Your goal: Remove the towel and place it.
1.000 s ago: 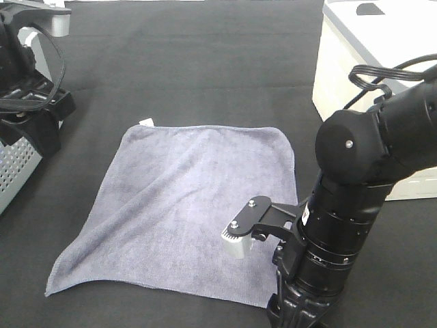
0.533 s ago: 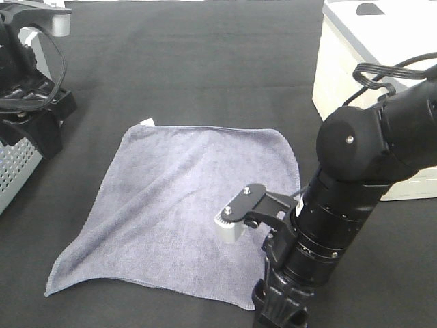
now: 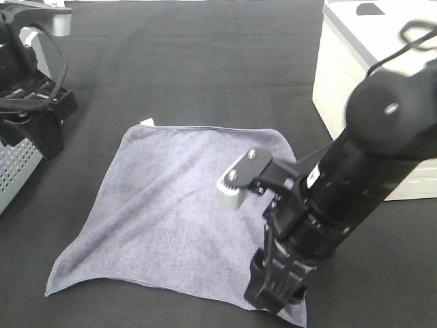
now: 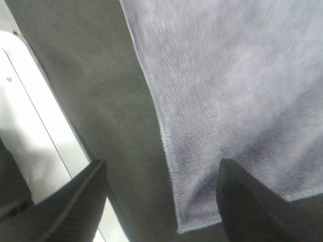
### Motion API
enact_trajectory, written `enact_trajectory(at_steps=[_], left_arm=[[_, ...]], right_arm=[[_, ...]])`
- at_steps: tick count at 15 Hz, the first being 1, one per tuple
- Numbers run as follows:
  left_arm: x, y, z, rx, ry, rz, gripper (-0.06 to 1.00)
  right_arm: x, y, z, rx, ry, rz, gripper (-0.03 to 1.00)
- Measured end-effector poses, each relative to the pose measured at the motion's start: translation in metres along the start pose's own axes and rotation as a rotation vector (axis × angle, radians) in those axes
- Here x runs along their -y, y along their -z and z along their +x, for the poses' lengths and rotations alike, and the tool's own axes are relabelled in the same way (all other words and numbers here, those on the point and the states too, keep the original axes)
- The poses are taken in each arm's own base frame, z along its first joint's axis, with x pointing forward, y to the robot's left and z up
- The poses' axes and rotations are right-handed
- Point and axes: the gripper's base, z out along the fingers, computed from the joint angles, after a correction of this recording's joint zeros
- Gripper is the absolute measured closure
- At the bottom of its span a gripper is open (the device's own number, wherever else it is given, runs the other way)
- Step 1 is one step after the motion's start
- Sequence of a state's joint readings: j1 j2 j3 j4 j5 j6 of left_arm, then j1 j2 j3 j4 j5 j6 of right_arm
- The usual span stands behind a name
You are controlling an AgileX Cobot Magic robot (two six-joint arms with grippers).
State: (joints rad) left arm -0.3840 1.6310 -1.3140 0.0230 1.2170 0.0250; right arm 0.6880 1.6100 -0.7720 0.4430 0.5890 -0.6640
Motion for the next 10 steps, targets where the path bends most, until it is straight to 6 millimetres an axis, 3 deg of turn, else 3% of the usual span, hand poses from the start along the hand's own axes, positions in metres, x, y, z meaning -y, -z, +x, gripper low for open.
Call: enact_trajectory(at_steps=[3, 6, 10], left_arm=[[0.001, 0.000, 0.000, 0.000, 0.015, 0.014, 0.41], [0.001, 0.000, 0.000, 0.000, 0.061, 0.014, 0.32], [0.002, 0.015, 0.006, 0.046, 0.104, 0.022, 0.23]], right_arm=[[-0.013, 0.032, 0.005, 0.042, -0.072, -0.003, 0.35], [-0.020, 0.056, 0.010, 0.025, -0.202, 0.002, 0.17], [-0.023, 0.113, -0.008, 0.014, -0.328, 0.085, 0.09]])
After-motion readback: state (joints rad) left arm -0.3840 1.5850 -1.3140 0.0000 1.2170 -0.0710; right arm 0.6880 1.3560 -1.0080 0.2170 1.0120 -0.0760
